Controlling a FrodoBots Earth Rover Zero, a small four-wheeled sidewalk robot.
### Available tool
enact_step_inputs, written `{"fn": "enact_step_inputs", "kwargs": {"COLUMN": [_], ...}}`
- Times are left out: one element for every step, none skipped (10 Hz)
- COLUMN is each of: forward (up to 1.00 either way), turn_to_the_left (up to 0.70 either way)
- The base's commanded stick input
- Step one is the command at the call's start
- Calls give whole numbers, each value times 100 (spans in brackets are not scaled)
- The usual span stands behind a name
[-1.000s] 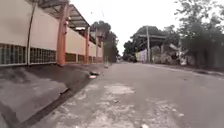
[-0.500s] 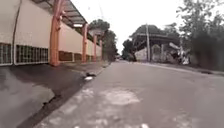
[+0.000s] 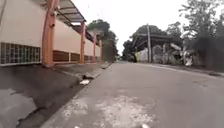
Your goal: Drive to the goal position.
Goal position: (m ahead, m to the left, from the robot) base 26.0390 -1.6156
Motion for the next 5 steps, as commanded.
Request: {"fn": "enact_step_inputs", "kwargs": {"forward": [100,100,100,100,100], "turn_to_the_left": [-5,-5,-5,-5,-5]}}
